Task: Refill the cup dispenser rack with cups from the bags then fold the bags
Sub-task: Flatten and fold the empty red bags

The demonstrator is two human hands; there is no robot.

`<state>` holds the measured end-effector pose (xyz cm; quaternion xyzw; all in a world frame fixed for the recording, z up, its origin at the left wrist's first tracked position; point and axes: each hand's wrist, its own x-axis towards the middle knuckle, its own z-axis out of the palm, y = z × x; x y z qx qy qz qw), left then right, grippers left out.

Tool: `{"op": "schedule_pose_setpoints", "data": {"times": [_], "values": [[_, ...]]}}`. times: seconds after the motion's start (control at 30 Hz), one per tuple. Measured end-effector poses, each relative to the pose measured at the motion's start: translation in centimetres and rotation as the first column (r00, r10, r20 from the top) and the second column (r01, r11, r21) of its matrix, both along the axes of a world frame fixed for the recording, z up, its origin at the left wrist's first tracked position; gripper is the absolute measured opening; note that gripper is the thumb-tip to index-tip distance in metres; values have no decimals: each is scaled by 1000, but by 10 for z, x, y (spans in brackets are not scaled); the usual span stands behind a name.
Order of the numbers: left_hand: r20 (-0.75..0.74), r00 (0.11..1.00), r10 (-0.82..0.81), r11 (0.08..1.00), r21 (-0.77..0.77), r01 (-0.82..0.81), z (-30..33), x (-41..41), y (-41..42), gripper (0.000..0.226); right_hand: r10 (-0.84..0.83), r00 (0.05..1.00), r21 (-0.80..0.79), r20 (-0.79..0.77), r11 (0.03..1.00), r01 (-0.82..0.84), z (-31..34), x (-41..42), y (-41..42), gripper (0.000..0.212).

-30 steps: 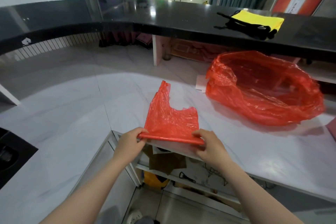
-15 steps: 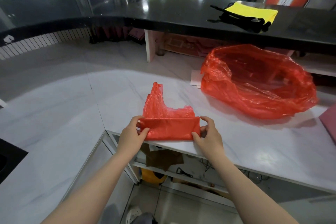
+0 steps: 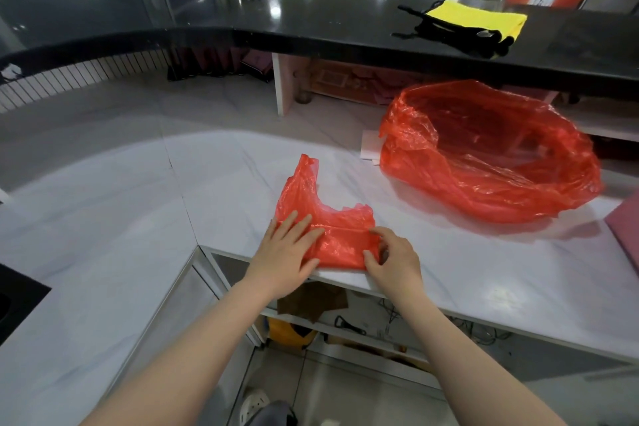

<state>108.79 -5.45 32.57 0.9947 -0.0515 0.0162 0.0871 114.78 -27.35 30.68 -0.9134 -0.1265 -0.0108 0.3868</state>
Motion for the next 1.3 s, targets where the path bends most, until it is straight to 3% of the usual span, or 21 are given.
{"op": "schedule_pose_setpoints", "data": {"times": [0.1, 0.2, 0.3, 0.47, 0.6, 0.7, 0.8, 0.87, 0.93, 1.0, 1.1, 1.17, 1.3], "values": [[-116, 993, 13, 999, 45, -8, -10, 3, -3, 70, 13, 998, -14, 60, 1000, -12, -2, -3, 0, 42], [-156, 988, -1, 996, 89, 14, -17, 4, 1, 73, 177, 980, -251, 94, 957, -149, -2, -5, 3, 59], [-163, 987, -14, 995, 94, 30, -19, 4, 4, 73, 323, 946, -492, -9, 822, -286, -2, -3, 5, 65], [-150, 987, -55, 996, 59, 64, -23, 0, 10, 80, 318, 941, -563, -118, 759, -328, 2, 0, 7, 76], [-128, 985, -115, 993, 18, 119, -22, -6, 28, 99, 367, 920, -500, -138, 776, -384, 7, 3, -1, 94], [-50, 997, -60, 995, -87, 55, -23, -19, 44, 85, 416, 900, -450, -134, 783, -429, 10, 2, -6, 96], [2, 998, 59, 961, -270, -56, -18, -30, 56, 60, 401, 912, -322, -88, 855, -408, 12, 2, -10, 70], [15, 994, 107, 927, -362, -94, -12, -29, 57, 43, 314, 947, -123, -64, 940, -319, 13, 2, -12, 43], [25, 978, 207, 851, -499, -167, -2, -24, 53, 29, 205, 975, 58, -90, 978, -201, 12, 1, -13, 22], [10, 943, 334, 748, -611, -258, 4, -18, 48, 24, 125, 984, 140, -127, 984, -107, 13, -1, -10, 11], [-32, 904, 427, 615, -723, -316, 3, -13, 45, 14, 112, 978, 140, -173, 986, -89, 12, -1, -6, 36], [-72, 889, 452, 564, -749, -348, 0, -11, 43, 20, 87, 977, 134, -197, 989, -61, 10, 1, -4, 44], [-95, 871, 481, 586, -705, -401, 1, -2, 38, 32, -86, 979, 155, -185, 981, 116, 3, 3, 1, 45]]}}
